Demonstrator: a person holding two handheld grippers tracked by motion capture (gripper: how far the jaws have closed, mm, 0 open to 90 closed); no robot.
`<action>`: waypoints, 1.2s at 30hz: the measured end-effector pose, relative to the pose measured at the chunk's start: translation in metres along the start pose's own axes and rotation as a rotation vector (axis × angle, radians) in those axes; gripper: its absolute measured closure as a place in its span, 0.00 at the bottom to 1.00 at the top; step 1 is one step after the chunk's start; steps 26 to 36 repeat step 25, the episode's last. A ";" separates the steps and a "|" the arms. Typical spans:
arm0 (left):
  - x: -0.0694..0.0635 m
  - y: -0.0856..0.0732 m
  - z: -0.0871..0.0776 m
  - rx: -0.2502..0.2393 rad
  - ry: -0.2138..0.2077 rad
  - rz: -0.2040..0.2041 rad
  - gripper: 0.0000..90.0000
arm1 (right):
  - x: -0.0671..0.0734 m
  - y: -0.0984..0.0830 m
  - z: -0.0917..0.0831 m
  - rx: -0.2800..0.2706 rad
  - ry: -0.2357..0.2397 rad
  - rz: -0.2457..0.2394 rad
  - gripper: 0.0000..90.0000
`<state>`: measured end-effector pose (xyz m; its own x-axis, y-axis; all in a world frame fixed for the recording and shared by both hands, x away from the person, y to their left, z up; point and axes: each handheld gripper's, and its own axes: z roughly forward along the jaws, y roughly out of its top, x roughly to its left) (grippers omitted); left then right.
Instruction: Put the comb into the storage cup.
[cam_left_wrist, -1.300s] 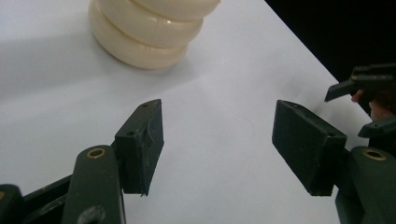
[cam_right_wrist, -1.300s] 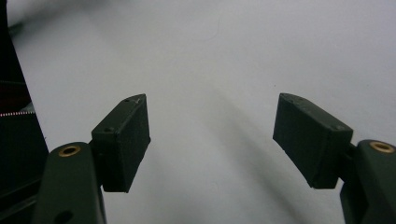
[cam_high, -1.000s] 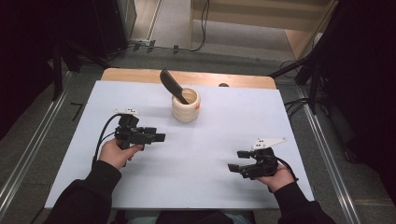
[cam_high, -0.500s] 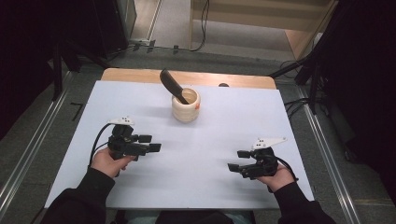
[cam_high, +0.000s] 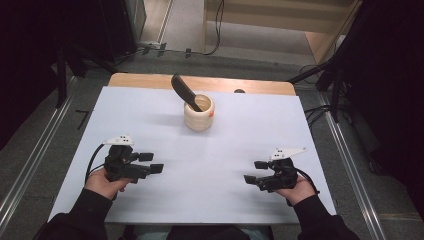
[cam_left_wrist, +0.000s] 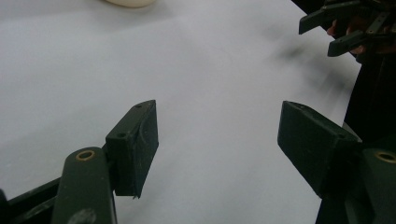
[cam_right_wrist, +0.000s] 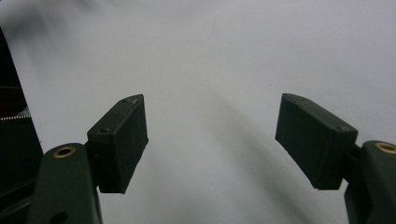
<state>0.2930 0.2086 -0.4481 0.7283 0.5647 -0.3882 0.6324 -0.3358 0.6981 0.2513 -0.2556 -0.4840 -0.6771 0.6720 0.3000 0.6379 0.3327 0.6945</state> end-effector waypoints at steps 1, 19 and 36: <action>0.000 -0.001 -0.001 0.001 0.001 0.000 0.33 | 0.000 0.000 0.000 0.000 0.000 0.000 0.26; 0.007 -0.016 -0.014 0.035 0.062 -0.006 0.33 | 0.002 0.000 0.002 0.006 0.007 -0.009 0.26; 0.005 -0.016 -0.012 0.046 0.064 0.000 0.33 | 0.002 0.000 0.003 0.016 0.009 -0.018 0.26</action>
